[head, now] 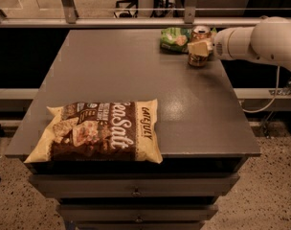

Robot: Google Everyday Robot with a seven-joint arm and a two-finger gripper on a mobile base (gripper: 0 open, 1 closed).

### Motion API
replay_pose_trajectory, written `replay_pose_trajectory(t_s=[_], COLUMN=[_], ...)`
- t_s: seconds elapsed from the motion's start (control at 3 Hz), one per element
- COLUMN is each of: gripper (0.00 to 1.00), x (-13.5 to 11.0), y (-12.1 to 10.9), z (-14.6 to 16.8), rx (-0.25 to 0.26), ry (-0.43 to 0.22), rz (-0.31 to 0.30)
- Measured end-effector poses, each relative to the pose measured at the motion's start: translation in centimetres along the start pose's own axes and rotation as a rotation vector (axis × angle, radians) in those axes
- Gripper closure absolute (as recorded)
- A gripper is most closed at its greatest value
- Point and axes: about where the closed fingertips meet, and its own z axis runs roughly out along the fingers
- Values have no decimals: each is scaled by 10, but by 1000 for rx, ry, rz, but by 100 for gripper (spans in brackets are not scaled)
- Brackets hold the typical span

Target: Move orange can near green rice chip bag

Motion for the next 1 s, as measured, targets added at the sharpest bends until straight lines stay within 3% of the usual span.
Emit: replay_pose_trajectory(t_s=[0.67, 1.0], gripper=[15, 0], x=[6, 8], y=[-10, -10], z=[-5, -10], rx=[11, -16], ry=[-90, -141], rz=[-27, -59])
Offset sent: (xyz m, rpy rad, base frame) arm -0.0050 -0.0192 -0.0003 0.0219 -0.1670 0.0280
